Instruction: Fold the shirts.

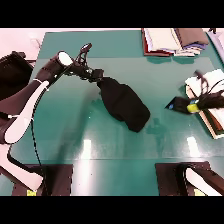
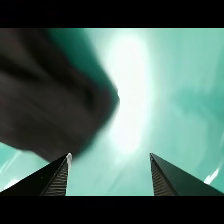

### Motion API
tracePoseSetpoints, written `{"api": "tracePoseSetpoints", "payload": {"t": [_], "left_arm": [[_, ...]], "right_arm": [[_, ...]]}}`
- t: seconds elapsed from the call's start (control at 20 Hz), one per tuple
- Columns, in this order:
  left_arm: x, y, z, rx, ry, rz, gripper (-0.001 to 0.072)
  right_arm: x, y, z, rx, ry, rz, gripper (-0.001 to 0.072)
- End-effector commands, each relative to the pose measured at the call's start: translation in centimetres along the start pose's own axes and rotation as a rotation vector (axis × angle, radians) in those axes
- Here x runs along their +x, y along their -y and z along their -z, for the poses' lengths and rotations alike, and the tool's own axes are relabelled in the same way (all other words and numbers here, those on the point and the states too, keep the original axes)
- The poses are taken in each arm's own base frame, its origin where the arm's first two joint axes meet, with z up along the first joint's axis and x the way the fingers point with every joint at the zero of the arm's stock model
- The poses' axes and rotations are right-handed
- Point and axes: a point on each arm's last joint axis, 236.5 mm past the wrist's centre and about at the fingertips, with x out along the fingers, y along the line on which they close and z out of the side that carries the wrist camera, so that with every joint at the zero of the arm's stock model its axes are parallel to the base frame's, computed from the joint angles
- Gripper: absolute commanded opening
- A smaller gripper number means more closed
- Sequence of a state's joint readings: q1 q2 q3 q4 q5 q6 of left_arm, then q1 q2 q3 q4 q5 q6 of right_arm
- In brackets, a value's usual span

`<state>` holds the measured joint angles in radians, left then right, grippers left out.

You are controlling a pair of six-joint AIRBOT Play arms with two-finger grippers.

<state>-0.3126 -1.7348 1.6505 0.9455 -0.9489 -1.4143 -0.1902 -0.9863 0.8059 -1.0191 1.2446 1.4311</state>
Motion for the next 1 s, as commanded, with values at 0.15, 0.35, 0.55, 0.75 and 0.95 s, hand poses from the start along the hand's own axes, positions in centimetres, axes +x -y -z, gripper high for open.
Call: {"api": "tracePoseSetpoints", "payload": {"t": [0.15,0.35,0.55,0.75,0.95], "left_arm": [[-0.9,-0.1,0.4,0.021,-0.025,-0.012,0.0025],[-0.9,-0.1,0.8,0.02,-0.043,-0.01,0.0025],[-2.9,0.7,-0.5,0.046,0.005,-0.014,0.0024],[-15.6,5.5,-6.6,0.244,0.272,-0.066,0.0024],[-30.2,14.6,-7.6,0.478,0.558,-0.058,0.0024]], "right_arm": [[9.5,-2.1,1.7,0.128,-0.059,-0.167,0.0564],[12.5,-4.7,-0.1,0.043,-0.095,-0.16,0.0524],[11.8,-8.0,-3.0,-0.103,-0.06,-0.193,0.0019],[0.7,-12.6,-7.9,-0.332,0.136,-0.202,0.0019],[-14.3,-18.0,-8.9,-0.53,0.426,-0.188,0.0018]]}}
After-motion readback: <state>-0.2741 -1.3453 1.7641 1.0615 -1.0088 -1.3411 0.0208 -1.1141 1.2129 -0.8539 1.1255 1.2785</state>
